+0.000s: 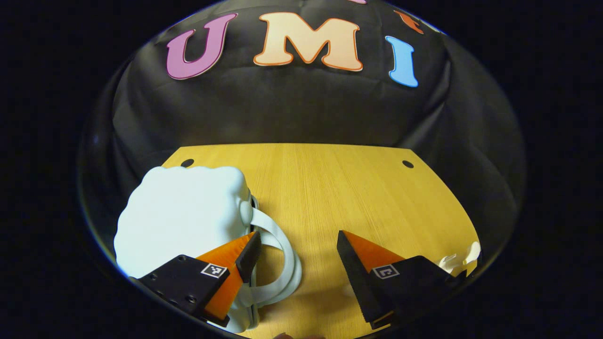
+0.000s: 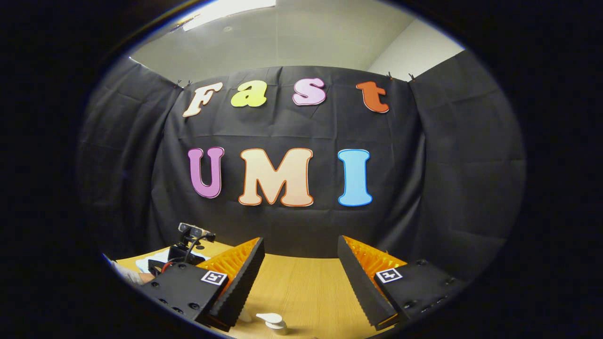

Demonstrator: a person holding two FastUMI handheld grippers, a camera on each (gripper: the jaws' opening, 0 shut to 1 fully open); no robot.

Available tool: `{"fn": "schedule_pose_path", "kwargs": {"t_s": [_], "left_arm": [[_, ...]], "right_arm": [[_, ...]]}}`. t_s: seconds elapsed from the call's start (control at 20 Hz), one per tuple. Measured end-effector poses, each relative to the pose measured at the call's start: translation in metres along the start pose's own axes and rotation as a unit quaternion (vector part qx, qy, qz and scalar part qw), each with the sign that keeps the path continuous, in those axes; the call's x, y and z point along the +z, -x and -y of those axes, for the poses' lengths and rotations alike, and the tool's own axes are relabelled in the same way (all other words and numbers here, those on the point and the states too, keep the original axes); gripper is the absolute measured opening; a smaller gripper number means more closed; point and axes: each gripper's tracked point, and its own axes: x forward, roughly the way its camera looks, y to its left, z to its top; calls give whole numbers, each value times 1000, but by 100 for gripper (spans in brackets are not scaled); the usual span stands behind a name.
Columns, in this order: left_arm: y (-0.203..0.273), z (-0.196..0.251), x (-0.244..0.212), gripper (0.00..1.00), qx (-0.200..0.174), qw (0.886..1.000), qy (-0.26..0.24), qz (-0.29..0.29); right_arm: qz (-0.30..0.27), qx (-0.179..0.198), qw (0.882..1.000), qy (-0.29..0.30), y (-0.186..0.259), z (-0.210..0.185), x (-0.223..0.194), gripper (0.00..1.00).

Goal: First open the suitcase, pack the skin care products into it, and then close the suitcase.

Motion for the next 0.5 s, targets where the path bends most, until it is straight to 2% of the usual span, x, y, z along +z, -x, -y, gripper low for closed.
{"fn": "schedule_pose_path", "kwargs": {"t_s": [0.15, 0.3, 0.45, 0.5], "left_arm": [[-14, 1, -18, 95, -4, 999, 13, -34], [-22, 6, -24, 83, -15, 998, 19, -50], [-28, 5, -31, 82, -10, 997, 24, -70], [-30, 4, -30, 78, -8, 997, 21, -71]], "right_arm": [[10, -12, 1000, 8, 1, 4, 8, 99], [13, -13, 1000, 15, 2, 2, 8, 100], [14, -13, 999, 26, 7, 0, 7, 99], [15, -13, 999, 30, 8, 0, 8, 99]]}}
